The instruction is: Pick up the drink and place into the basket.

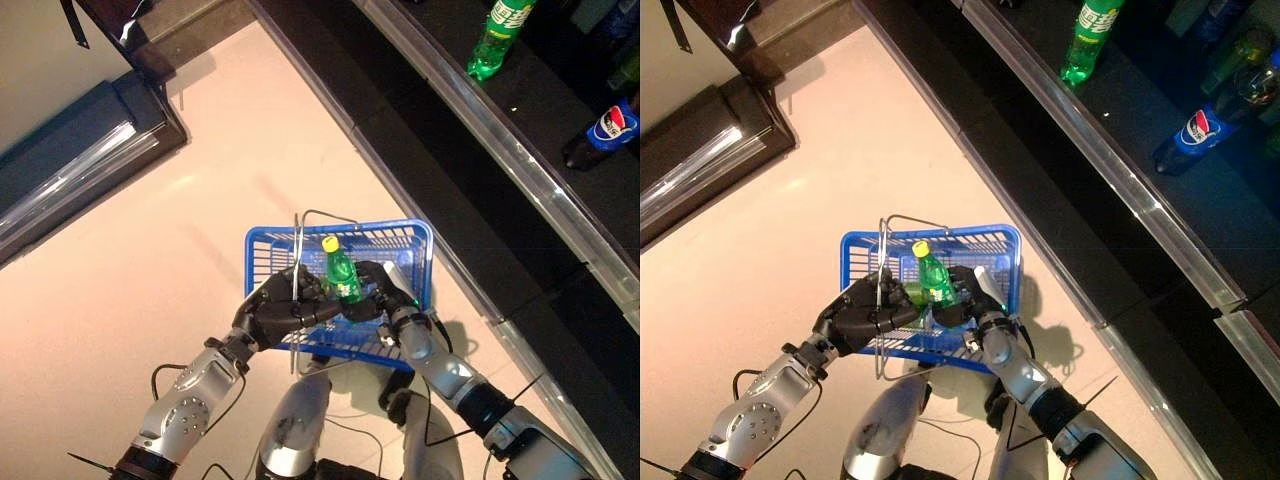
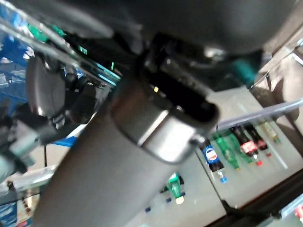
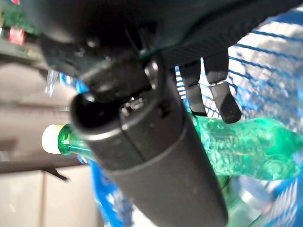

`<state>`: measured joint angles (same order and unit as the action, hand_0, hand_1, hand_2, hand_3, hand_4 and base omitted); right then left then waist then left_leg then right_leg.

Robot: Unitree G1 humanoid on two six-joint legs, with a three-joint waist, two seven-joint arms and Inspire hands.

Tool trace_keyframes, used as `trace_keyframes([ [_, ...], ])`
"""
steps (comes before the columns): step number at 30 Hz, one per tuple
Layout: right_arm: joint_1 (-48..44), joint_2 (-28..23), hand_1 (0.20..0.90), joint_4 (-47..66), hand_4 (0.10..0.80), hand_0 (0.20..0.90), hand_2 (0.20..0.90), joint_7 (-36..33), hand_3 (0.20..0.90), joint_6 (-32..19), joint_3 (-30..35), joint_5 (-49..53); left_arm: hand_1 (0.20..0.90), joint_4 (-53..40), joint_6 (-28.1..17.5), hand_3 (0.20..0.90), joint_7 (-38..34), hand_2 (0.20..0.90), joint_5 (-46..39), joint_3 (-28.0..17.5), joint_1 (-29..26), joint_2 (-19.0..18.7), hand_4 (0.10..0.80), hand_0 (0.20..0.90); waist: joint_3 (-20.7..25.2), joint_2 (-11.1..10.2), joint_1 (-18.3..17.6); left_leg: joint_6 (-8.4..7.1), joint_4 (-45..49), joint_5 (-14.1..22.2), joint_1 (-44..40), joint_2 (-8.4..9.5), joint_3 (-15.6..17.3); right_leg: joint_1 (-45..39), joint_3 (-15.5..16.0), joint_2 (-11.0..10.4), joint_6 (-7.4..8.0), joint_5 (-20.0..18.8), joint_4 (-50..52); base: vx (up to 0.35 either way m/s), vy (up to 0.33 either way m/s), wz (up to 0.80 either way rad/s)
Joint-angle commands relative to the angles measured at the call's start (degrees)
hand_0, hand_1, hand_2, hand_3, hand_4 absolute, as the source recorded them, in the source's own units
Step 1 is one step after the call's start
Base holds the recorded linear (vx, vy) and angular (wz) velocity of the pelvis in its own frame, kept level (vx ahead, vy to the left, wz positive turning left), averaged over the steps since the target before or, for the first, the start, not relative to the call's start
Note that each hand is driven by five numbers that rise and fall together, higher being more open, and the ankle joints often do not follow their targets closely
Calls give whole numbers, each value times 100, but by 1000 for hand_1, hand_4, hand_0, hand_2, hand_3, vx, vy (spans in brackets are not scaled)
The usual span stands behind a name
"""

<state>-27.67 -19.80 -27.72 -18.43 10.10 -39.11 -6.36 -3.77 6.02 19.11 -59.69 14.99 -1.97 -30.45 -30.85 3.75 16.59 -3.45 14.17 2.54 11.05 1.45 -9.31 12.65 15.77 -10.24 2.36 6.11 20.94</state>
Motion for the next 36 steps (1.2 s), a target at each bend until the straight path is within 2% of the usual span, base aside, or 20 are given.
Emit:
trace_keyframes([
  [1, -669, 131, 300, 443, 100, 300, 300, -116, 200, -244, -172, -595, 300, -2287, -811, 200, 1108, 300, -348, -255, -805, 94, 100, 300, 548, 97, -42, 334, 430, -230, 462, 465, -108, -583, 164, 39, -207, -134, -309, 7, -11, 9],
  [9, -943, 38, 300, -536, 100, 300, 300, -20, 200, 424, -255, -695, 300, -2316, -727, 200, 1184, 300, -299, -135, -1062, 91, 100, 300, 528, 92, 20, 323, 421, -232, 487, 465, -134, -573, 239, 1, -188, -164, -307, 0, -9, 6],
  [12, -1092, 3, 300, -1011, 100, 300, 300, 259, 200, 1027, -331, -1032, 300, -2346, -658, 200, 1088, 300, -278, -89, -1134, 114, 100, 300, 528, 105, 51, 319, 439, -233, 497, 463, -136, -580, 267, -19, -178, -174, -290, 0, 0, 0],
  [15, -1203, 22, 300, -1474, 100, 300, 300, 365, 200, 1408, -372, -932, 300, -2411, -663, 200, 966, 300, -270, -9, -1207, 97, 100, 300, 520, 112, 83, 324, 443, -241, 517, 464, -138, -569, 303, -43, -165, -185, -281, 6, -3, 4],
  [22, -1409, 129, 300, -2620, 100, 300, 300, 639, 200, 1921, -436, -1132, 300, -2531, -581, 200, 794, 300, -305, 127, -1291, 142, 100, 300, 472, 163, 200, 349, 488, -214, 539, 478, -180, -563, 356, -68, -163, -160, -210, 8, 0, 4],
  [31, -1442, 127, 300, -2982, 100, 300, 300, 376, 200, 1831, -338, -810, 300, -2494, -473, 200, 410, 300, -587, 128, -1284, 220, 100, 300, 394, 159, 196, 366, 475, -239, 561, 452, -167, -495, 343, -88, -153, -181, -153, -4, 0, 3],
  [34, -1339, -77, 900, -2545, 800, 900, 900, 69, 900, 1778, -220, -548, 300, -2431, -555, 200, 477, 300, -606, 10, -1129, 223, 100, 300, 359, 133, 151, 361, 444, -252, 541, 433, -149, -499, 325, -83, -152, -187, -170, 0, 0, 0],
  [36, -1266, -220, 900, -2184, 800, 900, 900, -69, 900, 1826, -136, -375, 300, -2404, -600, 200, 537, 300, -618, -54, -1040, 215, 100, 300, 338, 116, 120, 361, 444, -246, 534, 419, -136, -497, 312, -84, -152, -183, -164, 0, 0, 0],
])
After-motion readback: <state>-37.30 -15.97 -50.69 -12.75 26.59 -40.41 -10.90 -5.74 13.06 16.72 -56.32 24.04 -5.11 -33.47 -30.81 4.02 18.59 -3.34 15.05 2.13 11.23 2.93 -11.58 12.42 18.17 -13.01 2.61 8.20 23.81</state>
